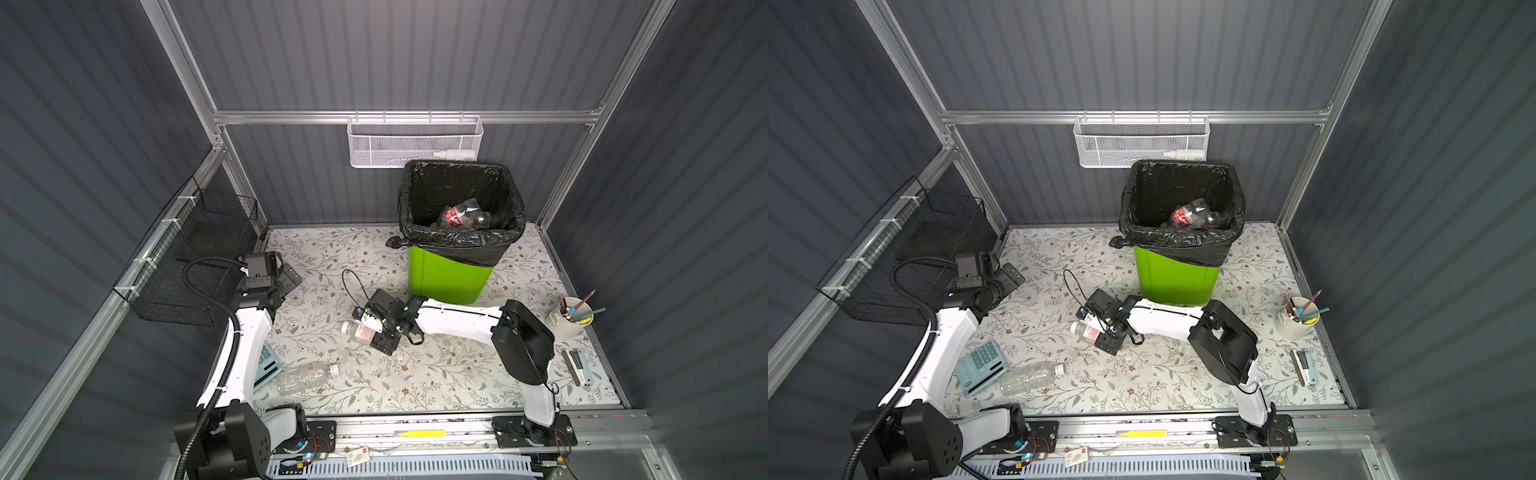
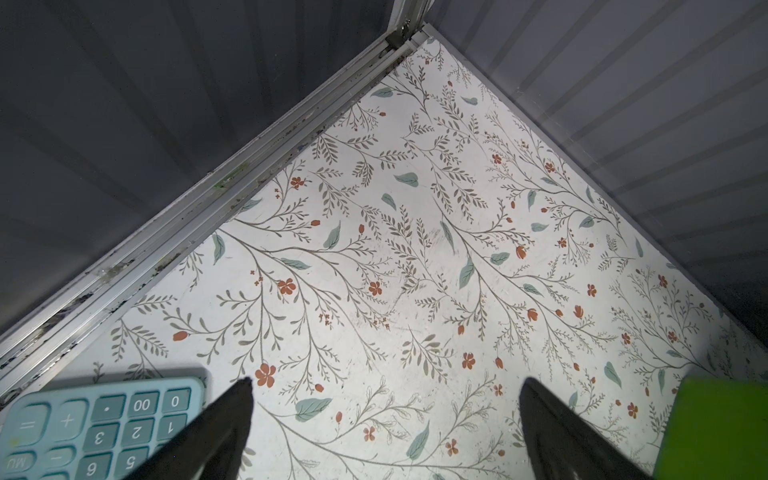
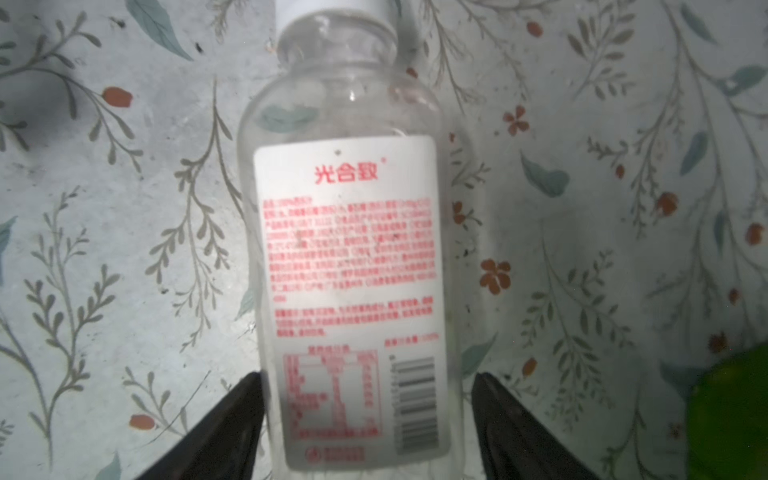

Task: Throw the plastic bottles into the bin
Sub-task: 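Close the right gripper on the white-labeled clear bottle and lift it, then carry the white-labeled bottle with the right gripper over the bin and release it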

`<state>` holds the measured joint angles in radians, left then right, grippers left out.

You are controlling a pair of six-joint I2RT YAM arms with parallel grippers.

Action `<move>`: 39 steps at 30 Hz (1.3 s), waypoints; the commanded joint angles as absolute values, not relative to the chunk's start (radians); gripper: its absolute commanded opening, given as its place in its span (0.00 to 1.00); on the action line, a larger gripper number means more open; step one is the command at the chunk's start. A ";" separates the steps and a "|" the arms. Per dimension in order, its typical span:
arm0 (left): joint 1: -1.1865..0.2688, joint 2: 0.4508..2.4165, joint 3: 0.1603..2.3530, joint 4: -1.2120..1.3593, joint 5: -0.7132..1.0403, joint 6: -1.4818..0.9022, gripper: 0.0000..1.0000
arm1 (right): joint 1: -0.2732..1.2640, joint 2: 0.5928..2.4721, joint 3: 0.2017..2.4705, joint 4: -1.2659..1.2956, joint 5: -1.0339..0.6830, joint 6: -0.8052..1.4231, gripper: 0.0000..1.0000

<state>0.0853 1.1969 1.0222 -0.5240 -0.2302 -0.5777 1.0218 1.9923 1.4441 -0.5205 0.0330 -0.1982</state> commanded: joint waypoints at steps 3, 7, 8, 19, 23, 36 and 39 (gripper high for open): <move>0.100 1.184 0.992 -0.545 -0.205 -0.614 1.00 | 1.024 1.970 1.517 -0.542 0.102 -0.166 0.91; 0.100 1.178 0.990 -0.547 -0.207 -0.614 1.00 | 1.024 2.036 1.613 -0.578 0.085 -0.184 0.93; 0.100 1.176 0.991 -0.548 -0.208 -0.612 1.00 | 1.024 2.057 1.636 -0.596 0.075 -0.190 0.94; 0.100 1.183 0.982 -0.545 -0.208 -0.614 1.00 | 1.025 2.215 1.789 -0.729 -0.026 -0.209 0.91; 0.100 1.183 0.980 -0.546 -0.212 -0.612 1.00 | 1.024 2.256 1.817 -0.764 -0.021 -0.210 0.89; 0.100 1.191 0.971 -0.536 -0.210 -0.617 1.00 | 1.012 2.150 1.827 -0.727 0.076 -0.176 0.59; 0.100 1.193 0.965 -0.530 -0.206 -0.618 1.00 | 0.996 2.055 1.830 -0.692 0.121 -0.186 0.56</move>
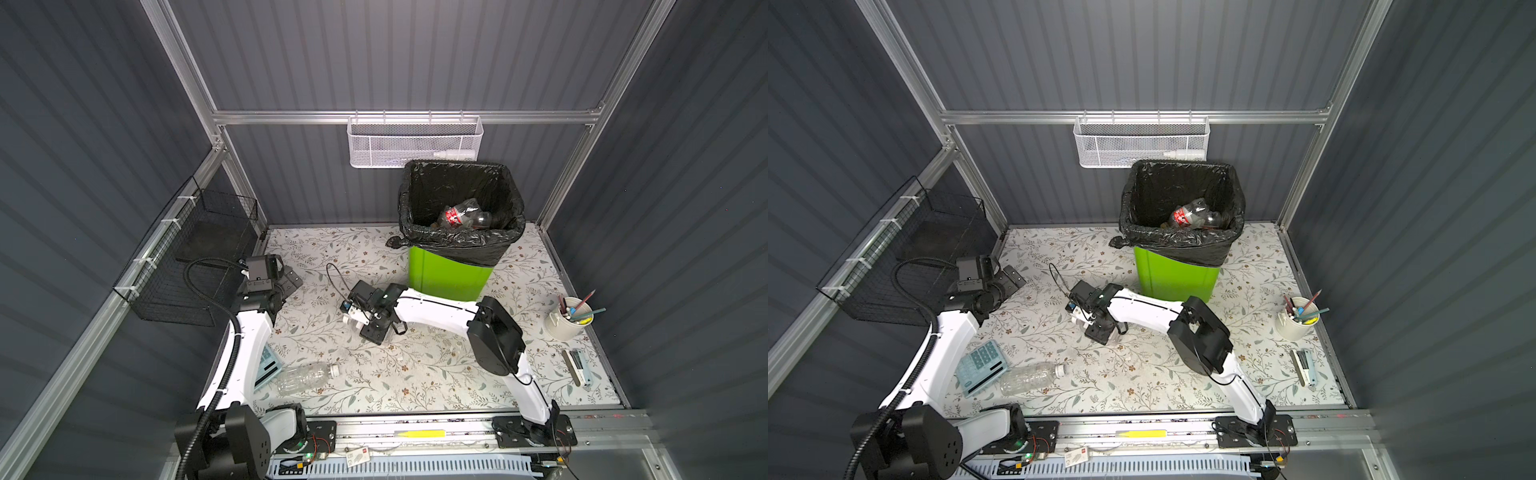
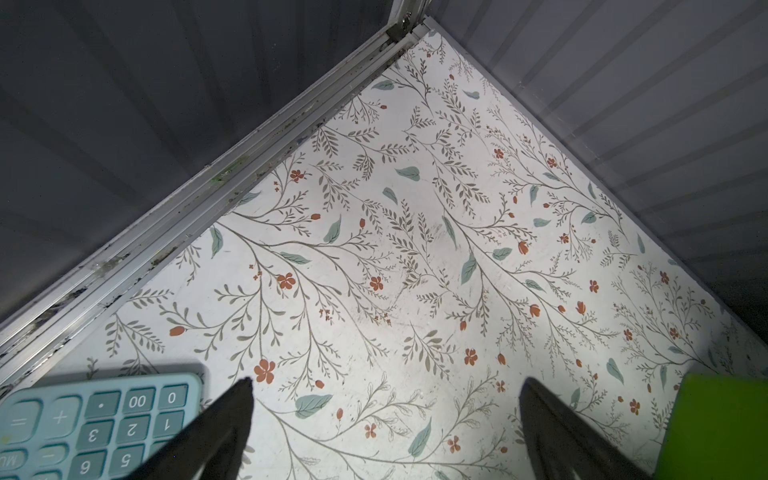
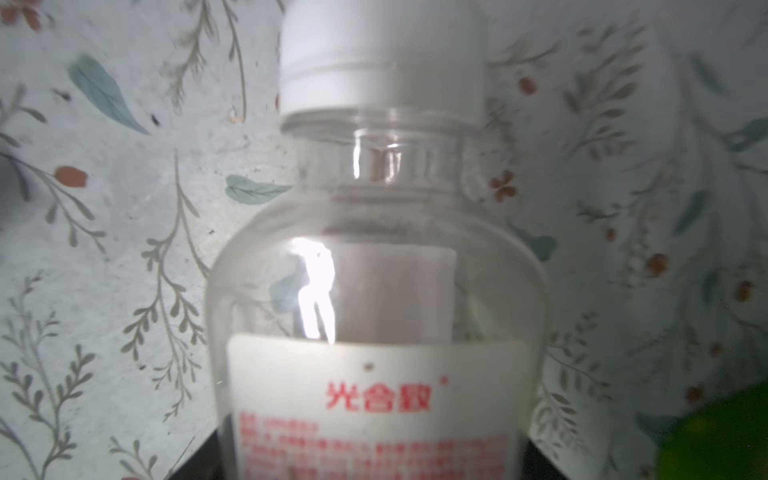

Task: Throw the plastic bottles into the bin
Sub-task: 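Carry the white-labeled bottle with the right gripper over the bin and release it, then withdraw the right gripper while the left gripper reaches for the unlabeled clear bottle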

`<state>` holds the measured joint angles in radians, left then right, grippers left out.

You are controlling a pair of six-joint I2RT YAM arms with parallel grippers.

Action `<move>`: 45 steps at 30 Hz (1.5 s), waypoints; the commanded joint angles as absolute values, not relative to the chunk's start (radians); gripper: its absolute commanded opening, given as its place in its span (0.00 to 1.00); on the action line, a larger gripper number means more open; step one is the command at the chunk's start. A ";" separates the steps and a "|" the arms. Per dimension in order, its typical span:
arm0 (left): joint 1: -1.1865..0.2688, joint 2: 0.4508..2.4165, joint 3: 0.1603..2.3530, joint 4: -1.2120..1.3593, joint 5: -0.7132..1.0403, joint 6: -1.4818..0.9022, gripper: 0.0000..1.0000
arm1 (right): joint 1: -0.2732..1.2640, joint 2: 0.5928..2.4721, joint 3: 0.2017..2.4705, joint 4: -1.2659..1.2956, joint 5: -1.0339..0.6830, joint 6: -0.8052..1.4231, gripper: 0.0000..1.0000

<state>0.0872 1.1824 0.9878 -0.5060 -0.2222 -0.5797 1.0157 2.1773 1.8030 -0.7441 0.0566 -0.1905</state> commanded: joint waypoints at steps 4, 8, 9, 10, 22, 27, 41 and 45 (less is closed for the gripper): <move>0.100 1.199 0.958 -0.519 -0.202 -0.621 1.00 | 0.975 1.891 1.833 -0.611 0.190 -0.244 0.52; 0.100 1.209 0.946 -0.499 -0.192 -0.627 1.00 | 0.960 1.692 1.837 -0.460 0.303 -0.376 0.53; 0.100 1.212 0.946 -0.495 -0.188 -0.630 1.00 | 0.959 1.644 1.839 -0.411 0.330 -0.420 0.53; 0.100 1.217 0.946 -0.493 -0.184 -0.631 1.00 | 0.959 1.602 1.839 -0.359 0.353 -0.461 0.52; 0.100 1.232 0.921 -0.449 -0.139 -0.668 1.00 | 0.893 1.267 1.688 0.149 0.383 -0.739 0.55; 0.100 1.221 0.906 -0.449 -0.127 -0.695 1.00 | 0.577 1.404 1.771 -0.224 0.205 -0.357 0.58; 0.086 1.060 0.961 -0.707 -0.235 -0.852 1.00 | 0.445 1.268 1.635 -0.188 0.278 -0.212 0.99; 0.084 1.022 0.994 -0.854 -0.271 -0.922 1.00 | 0.426 1.152 1.462 -0.084 0.341 -0.214 0.99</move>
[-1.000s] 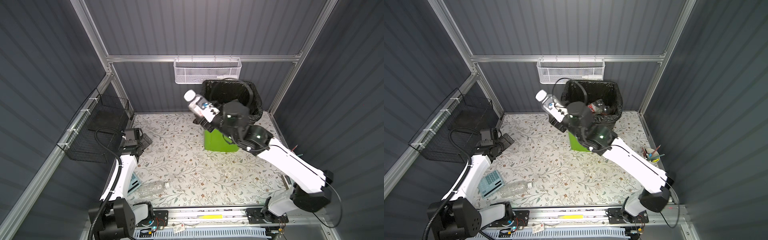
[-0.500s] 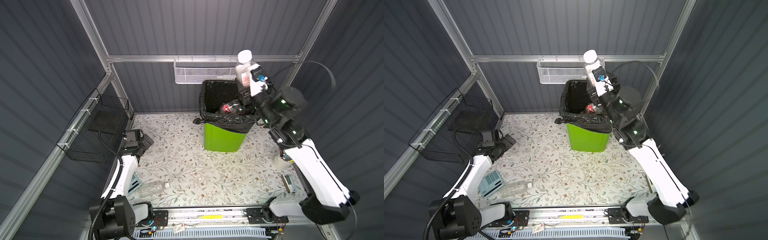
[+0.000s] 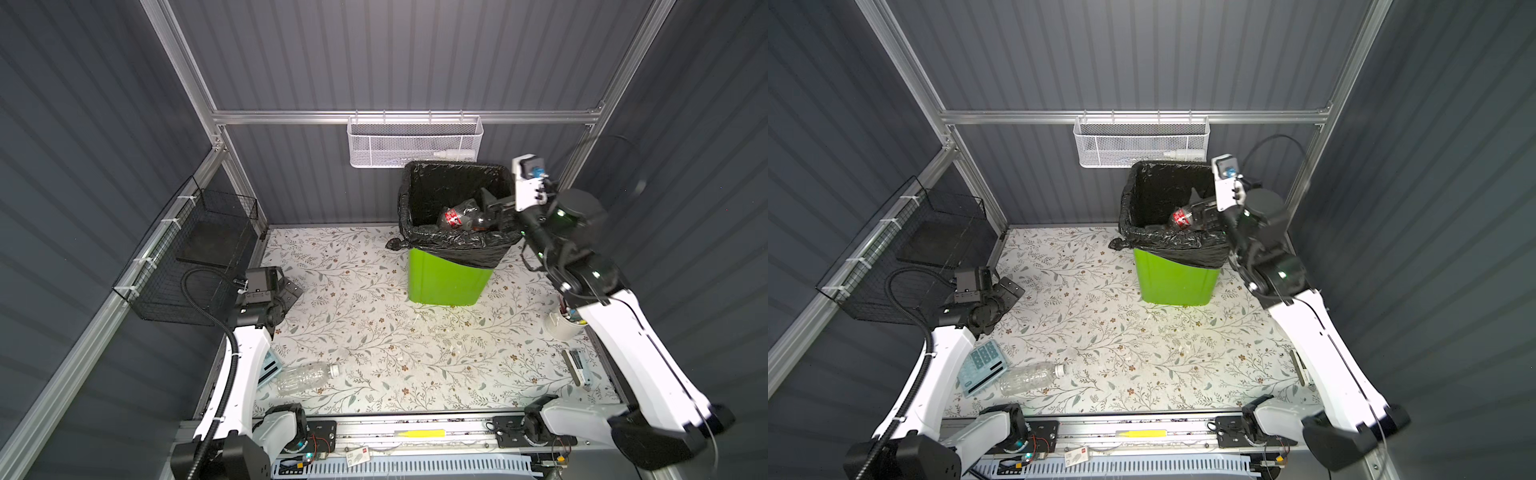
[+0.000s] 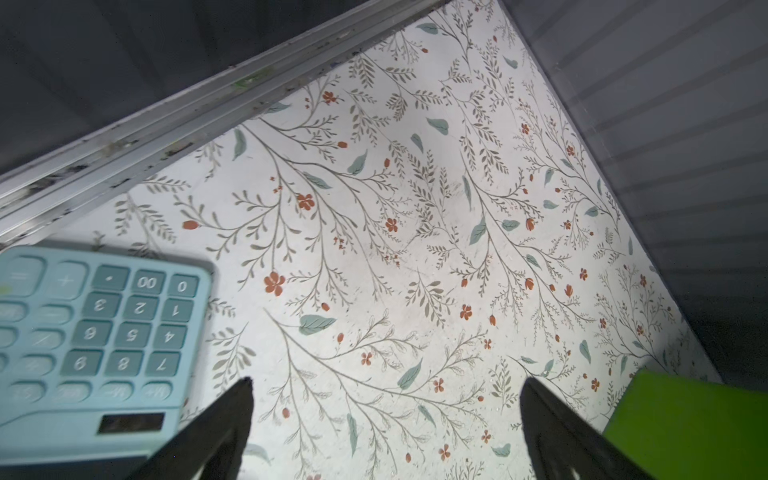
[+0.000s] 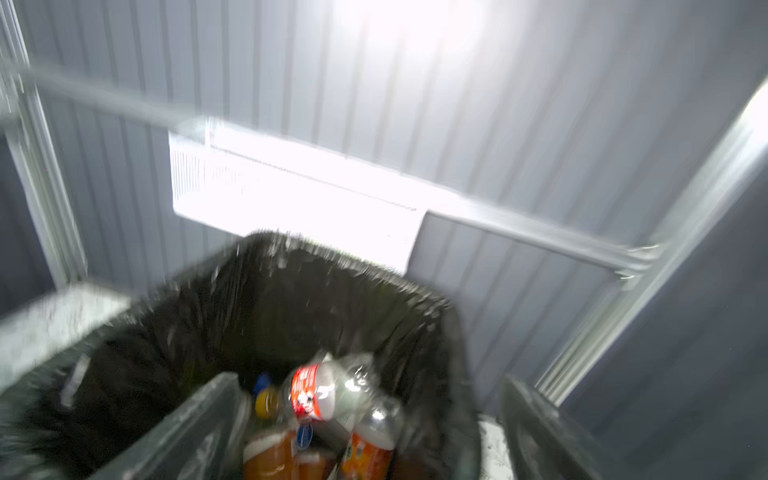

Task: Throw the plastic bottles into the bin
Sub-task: 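Withdraw the right gripper while the left gripper reaches for the unlabeled clear bottle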

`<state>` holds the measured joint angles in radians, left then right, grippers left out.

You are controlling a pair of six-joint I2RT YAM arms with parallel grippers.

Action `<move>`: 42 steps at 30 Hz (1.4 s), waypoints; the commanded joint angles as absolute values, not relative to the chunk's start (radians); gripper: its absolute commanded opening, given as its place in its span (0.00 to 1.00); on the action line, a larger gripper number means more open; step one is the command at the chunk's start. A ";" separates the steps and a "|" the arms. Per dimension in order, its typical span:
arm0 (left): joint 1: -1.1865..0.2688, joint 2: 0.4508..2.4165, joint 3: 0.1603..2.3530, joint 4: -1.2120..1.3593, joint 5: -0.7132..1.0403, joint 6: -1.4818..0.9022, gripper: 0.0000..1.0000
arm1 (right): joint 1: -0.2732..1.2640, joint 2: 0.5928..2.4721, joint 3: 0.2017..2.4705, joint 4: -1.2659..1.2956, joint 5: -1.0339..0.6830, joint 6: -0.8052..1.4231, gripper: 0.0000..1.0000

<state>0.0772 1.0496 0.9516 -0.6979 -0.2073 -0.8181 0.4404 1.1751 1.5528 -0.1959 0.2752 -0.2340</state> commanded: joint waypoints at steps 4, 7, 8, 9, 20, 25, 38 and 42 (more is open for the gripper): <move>0.083 0.999 0.996 -0.992 -0.240 -1.009 1.00 | 0.371 1.065 1.333 -0.054 0.381 -0.179 0.99; 0.083 0.972 0.987 -1.095 -0.232 -1.066 1.00 | 0.311 1.025 1.266 -0.055 0.385 -0.129 0.99; 0.083 0.961 0.981 -1.126 -0.218 -1.086 1.00 | 0.289 1.014 1.244 -0.057 0.379 -0.110 0.99; 0.081 0.951 0.976 -1.154 -0.206 -1.103 1.00 | 0.272 1.006 1.228 -0.060 0.373 -0.096 0.99; 0.034 0.867 0.839 -1.271 -0.124 -1.301 1.00 | 0.160 1.019 1.140 -0.102 0.287 0.033 0.99; -0.071 0.905 0.807 -1.258 -0.138 -1.383 1.00 | 0.152 1.028 1.134 -0.119 0.289 0.044 0.99; -0.134 1.015 0.639 -1.020 -0.107 -1.409 0.95 | 0.130 1.012 1.124 -0.158 0.289 0.059 0.99; -0.137 1.058 0.609 -0.920 -0.101 -1.383 0.88 | 0.130 1.019 1.130 -0.171 0.286 0.067 0.99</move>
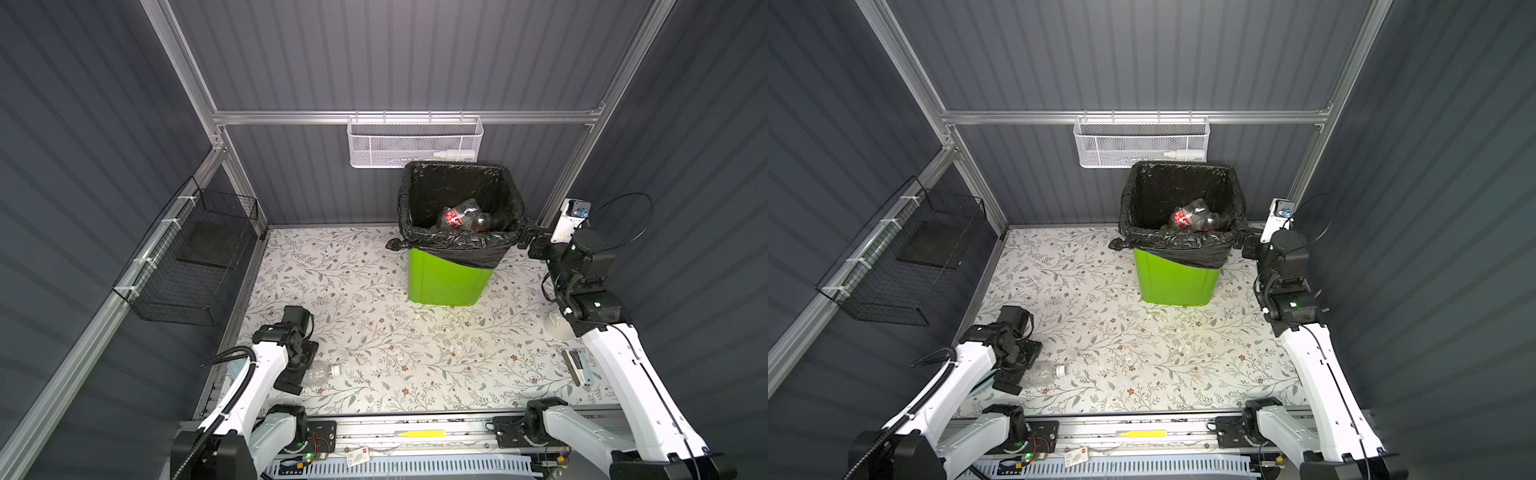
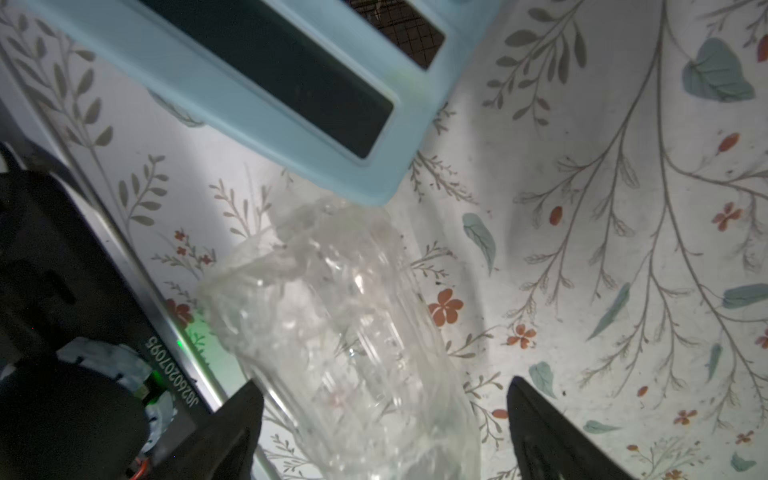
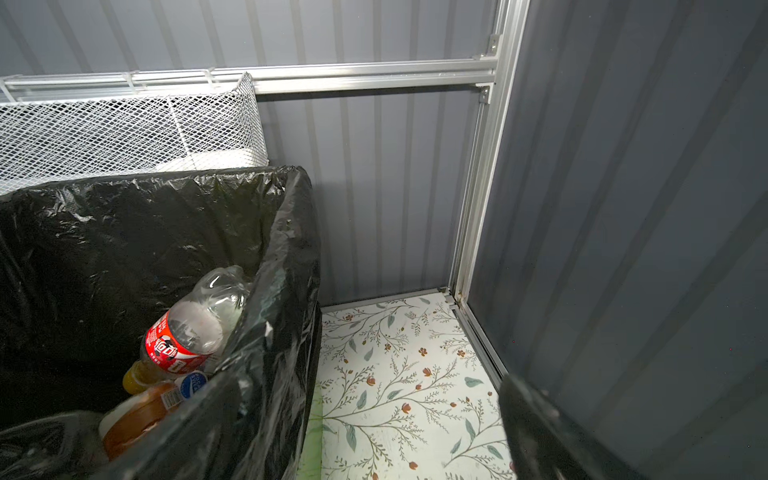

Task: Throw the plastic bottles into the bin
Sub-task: 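Withdraw the right gripper while the left gripper reaches for the unlabeled clear bottle, then grasp the unlabeled clear bottle with the left gripper and drop it into the bin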

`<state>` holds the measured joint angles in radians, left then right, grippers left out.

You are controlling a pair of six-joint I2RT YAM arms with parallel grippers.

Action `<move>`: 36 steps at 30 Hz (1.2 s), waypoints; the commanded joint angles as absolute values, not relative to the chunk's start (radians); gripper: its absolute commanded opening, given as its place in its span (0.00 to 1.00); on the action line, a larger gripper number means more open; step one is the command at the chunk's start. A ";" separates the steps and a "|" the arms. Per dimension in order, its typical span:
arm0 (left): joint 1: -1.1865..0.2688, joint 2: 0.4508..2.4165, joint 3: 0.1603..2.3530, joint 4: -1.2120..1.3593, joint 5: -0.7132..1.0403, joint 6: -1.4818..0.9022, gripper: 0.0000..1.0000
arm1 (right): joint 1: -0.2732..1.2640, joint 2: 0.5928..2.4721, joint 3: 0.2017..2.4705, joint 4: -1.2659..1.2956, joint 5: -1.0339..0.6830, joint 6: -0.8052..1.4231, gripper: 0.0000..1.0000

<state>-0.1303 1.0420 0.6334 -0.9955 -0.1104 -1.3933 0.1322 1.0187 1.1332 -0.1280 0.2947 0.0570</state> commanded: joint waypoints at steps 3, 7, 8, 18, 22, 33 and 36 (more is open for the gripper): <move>-0.137 1.085 0.572 -0.840 -0.083 -1.381 0.84 | 0.129 1.023 1.151 -0.195 0.286 0.061 0.99; -0.141 1.137 0.540 -0.729 -0.046 -1.366 0.72 | 0.129 1.017 1.159 -0.212 0.300 0.055 0.99; -0.142 1.149 0.543 -0.712 -0.047 -1.358 0.69 | 0.129 1.016 1.158 -0.215 0.303 0.055 0.99; -0.144 1.184 0.551 -0.462 -0.016 -1.296 0.40 | 0.127 1.007 1.154 -0.237 0.310 0.071 0.99; -0.157 1.216 0.583 -0.347 0.005 -1.278 0.36 | 0.127 1.000 1.154 -0.242 0.310 0.073 0.99; -0.189 1.302 1.000 -0.123 -0.014 -0.967 0.39 | 0.127 0.991 1.154 -0.241 0.288 0.080 0.99; -0.189 1.338 1.190 -0.055 0.001 -0.844 0.40 | 0.127 0.984 1.152 -0.242 0.290 0.077 0.99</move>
